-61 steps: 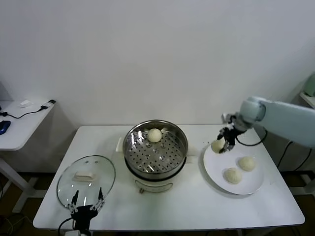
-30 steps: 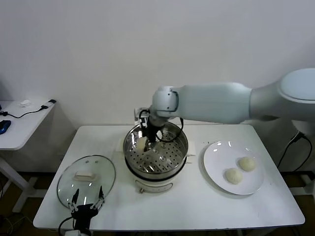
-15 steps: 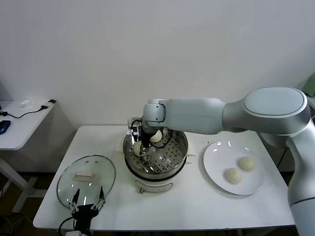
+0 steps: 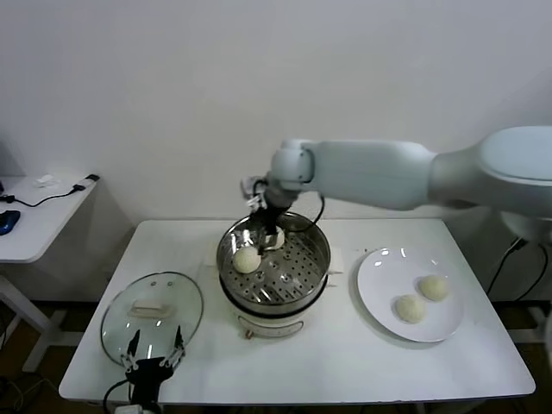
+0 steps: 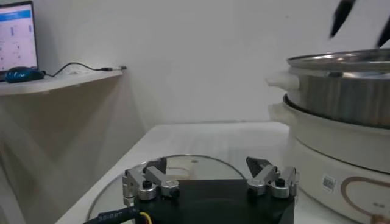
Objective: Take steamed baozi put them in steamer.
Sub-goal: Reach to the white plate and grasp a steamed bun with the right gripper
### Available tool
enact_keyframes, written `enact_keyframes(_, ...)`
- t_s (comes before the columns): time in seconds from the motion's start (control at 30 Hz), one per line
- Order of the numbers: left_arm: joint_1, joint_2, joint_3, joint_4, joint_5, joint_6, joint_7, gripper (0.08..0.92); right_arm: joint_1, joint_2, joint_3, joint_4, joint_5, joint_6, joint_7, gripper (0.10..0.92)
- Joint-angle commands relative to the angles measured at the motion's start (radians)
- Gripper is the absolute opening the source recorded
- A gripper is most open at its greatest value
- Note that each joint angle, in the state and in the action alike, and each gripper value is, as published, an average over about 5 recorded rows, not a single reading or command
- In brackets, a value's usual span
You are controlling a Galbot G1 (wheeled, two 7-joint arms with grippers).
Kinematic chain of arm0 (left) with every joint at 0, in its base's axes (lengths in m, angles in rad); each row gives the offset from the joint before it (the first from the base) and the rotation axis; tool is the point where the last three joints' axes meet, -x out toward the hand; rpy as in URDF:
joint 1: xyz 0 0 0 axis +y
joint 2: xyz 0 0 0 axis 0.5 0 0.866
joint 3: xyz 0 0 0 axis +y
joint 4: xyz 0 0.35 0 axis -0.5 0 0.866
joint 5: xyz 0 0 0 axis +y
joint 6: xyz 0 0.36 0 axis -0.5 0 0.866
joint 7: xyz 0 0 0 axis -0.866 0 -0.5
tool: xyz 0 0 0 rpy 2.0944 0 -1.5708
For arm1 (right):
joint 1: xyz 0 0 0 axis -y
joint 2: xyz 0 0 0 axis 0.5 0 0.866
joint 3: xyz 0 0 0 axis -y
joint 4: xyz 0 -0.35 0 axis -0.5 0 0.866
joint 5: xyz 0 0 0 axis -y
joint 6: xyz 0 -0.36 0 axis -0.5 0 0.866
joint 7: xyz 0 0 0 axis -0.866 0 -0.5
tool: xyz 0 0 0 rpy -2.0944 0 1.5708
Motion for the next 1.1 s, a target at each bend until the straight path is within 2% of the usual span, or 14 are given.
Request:
enact_keyframes(0.03, -0.002, 0.004, -0.002, -0.001, -0.003, 0.002, 0.004, 0.823, 0.202, -0.401, -0.122, 0.141, -0.087, 0.153, -0.203, 0.823)
enact_keyframes(0.2, -0.006, 0.006, -0.007, 0.000, -0.005, 0.003, 0.012, 0.823, 0.180, -0.622, -0.274, 0.215, -0.268, 0.163, -0.182, 0.823)
enact_keyframes(0.4, -0.008, 0.005, -0.011, 0.005, -0.005, 0.003, 0.017, 0.823, -0.020, -0.734, -0.235, 0.229, -0.441, 0.119, -0.121, 0.823)
enact_keyframes(0.7, -0.004, 0.002, -0.015, 0.007, -0.001, 0.002, 0.024, 0.823, -0.386, -0.708, 0.055, 0.110, -0.538, 0.034, -0.019, 0.823)
enact_keyframes(1.1, 0.000, -0.003, -0.018, 0.013, 0.002, -0.001, 0.025, 0.823, -0.589, -0.636, 0.228, 0.020, -0.572, -0.004, 0.050, 0.823)
